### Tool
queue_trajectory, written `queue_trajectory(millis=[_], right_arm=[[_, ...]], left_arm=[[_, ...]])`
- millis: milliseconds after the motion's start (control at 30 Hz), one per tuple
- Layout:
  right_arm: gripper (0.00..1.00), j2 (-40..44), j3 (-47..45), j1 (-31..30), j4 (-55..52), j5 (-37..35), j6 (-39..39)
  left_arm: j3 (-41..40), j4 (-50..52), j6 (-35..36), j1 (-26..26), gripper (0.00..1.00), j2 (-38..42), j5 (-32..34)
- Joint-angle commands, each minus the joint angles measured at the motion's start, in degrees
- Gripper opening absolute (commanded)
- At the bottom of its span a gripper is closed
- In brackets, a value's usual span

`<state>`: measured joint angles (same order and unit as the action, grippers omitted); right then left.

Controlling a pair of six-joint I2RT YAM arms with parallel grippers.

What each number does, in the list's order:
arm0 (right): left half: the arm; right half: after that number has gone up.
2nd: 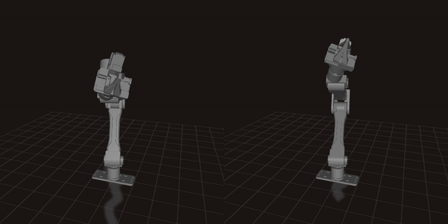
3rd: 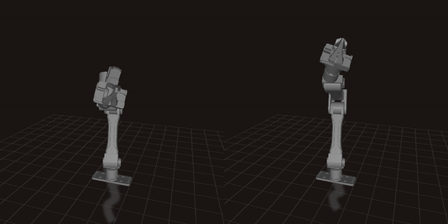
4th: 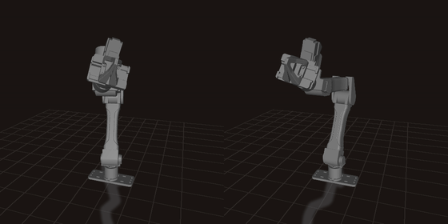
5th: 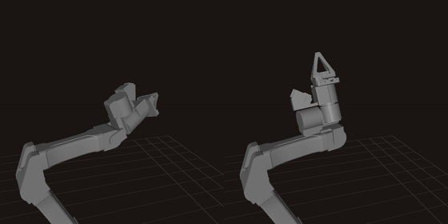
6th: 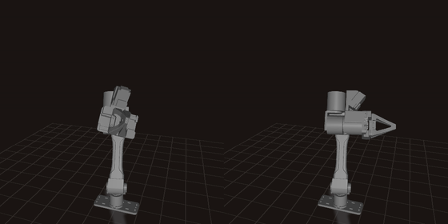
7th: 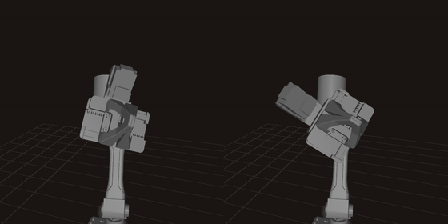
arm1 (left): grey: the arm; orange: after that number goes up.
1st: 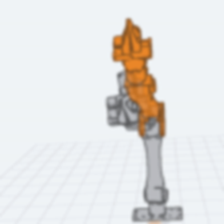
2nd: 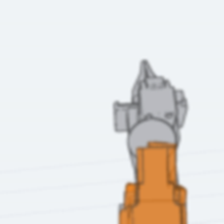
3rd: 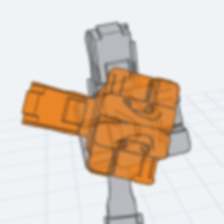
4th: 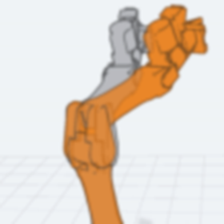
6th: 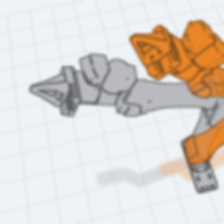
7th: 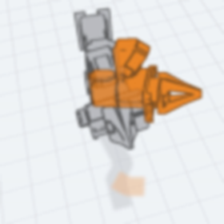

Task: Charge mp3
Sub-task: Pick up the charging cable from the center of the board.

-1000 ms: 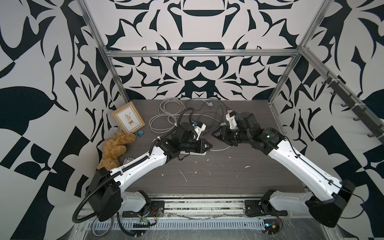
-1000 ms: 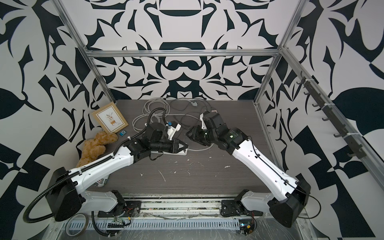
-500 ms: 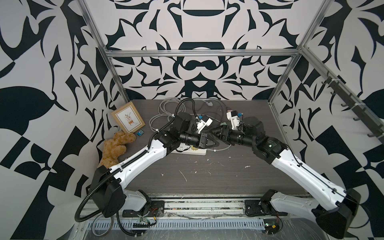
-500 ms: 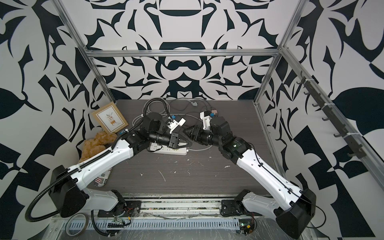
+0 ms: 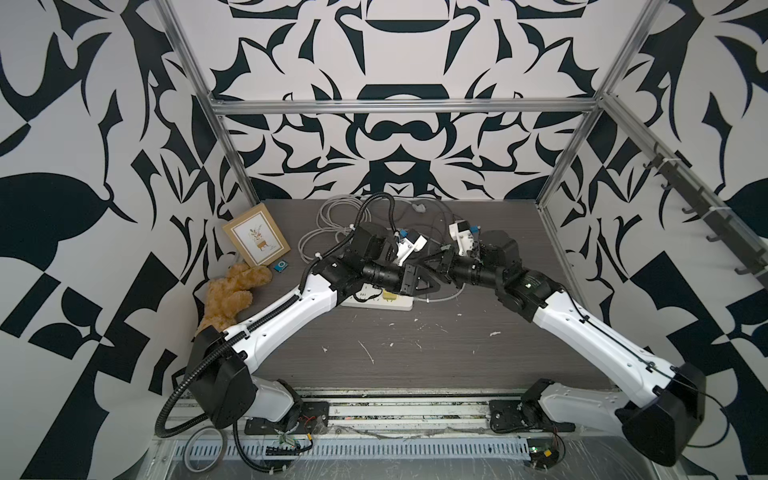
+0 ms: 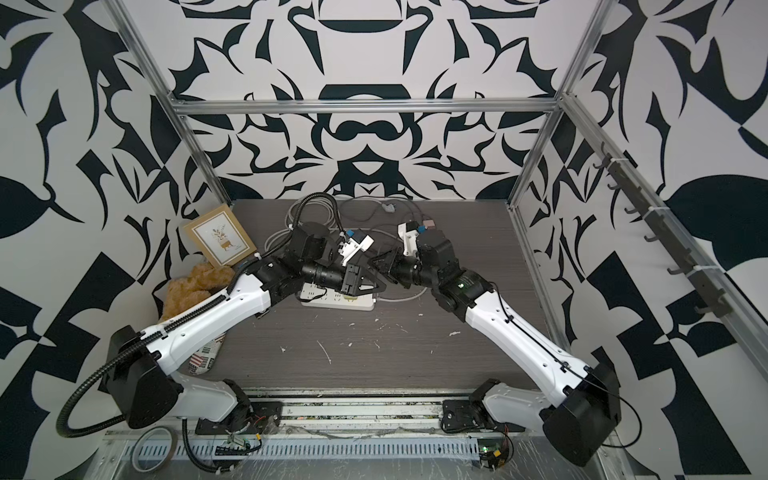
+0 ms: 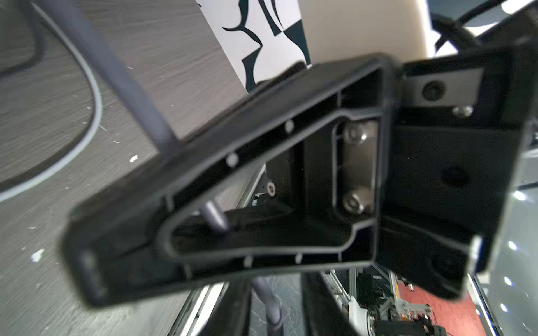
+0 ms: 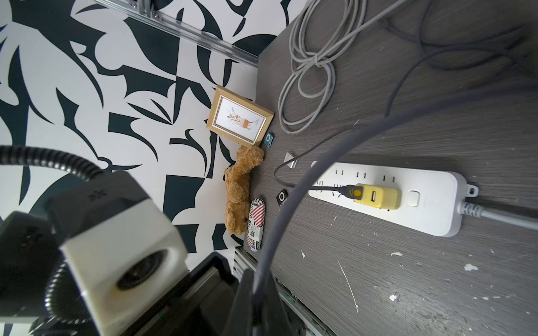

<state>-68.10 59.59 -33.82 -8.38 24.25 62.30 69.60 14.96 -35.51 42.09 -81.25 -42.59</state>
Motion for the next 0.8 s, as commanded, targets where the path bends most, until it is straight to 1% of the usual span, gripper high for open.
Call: queue_trajectory(millis=[0, 67, 100, 133, 167, 200, 233, 267, 367, 433, 500, 633, 667, 767], right_arm=[[0.0, -0.2, 4.6, 3.1, -0.9, -5.2, 5.8], [0.0, -2.0, 9.1, 6.4, -4.5, -11.8, 10.5], [0.0, -3.4, 10.8, 7.7, -4.3, -15.2, 13.7], [0.0, -5.0, 12.6, 8.2, -3.3, -18.2, 17.2], [0.0, -7.2, 14.3, 8.2, -3.4, -20.7, 19.6], [0.0, -9.8, 17.4, 8.2, -3.5, -21.9, 21.3], [0.0, -12.6, 21.1, 7.7, -3.8, -21.9, 22.2], [0.0, -14.4, 24.1, 6.9, -4.3, -22.2, 22.8], [0.0, -18.5, 30.0, 4.2, -4.9, -24.4, 24.1], [0.0, -19.7, 31.0, 3.2, -4.1, -25.5, 25.9], [0.0, -20.7, 31.1, 2.6, -3.0, -24.7, 27.4], [0.0, -21.5, 31.5, 1.6, -2.5, -24.2, 28.8], [0.0, -21.7, 31.6, 1.5, -2.3, -23.9, 28.9], [0.0, -21.6, 31.7, 1.5, -2.3, -23.5, 28.9]], left_arm=[[2.1, 6.7, 3.6, -0.8, 0.76, 2.9, 20.7], [1.4, 9.8, 1.3, -0.7, 0.8, 6.8, 39.2], [-0.8, 8.3, -1.4, -0.2, 0.82, 10.3, 47.3], [-4.2, 3.5, -2.7, 0.5, 0.89, 13.8, 51.9], [-7.4, -1.4, -4.3, 1.7, 0.99, 16.3, 56.8], [-10.6, -7.2, -5.9, 3.3, 0.99, 18.6, 61.8], [-12.5, -12.5, -6.7, 4.5, 0.99, 19.8, 64.3], [-12.6, -14.9, -7.2, 5.5, 0.99, 19.7, 65.7], [-8.1, -15.4, -9.1, 8.6, 0.99, 15.7, 68.5], [-6.1, -16.8, -11.1, 10.5, 1.0, 12.7, 70.8], [-5.3, -19.3, -11.0, 11.7, 0.99, 10.8, 73.6], [-3.2, -20.0, -10.5, 11.6, 0.97, 8.7, 75.4], [-2.9, -19.9, -10.2, 11.5, 0.96, 6.7, 75.8], [-2.7, -20.1, -10.3, 10.4, 0.9, 5.9, 74.9]])
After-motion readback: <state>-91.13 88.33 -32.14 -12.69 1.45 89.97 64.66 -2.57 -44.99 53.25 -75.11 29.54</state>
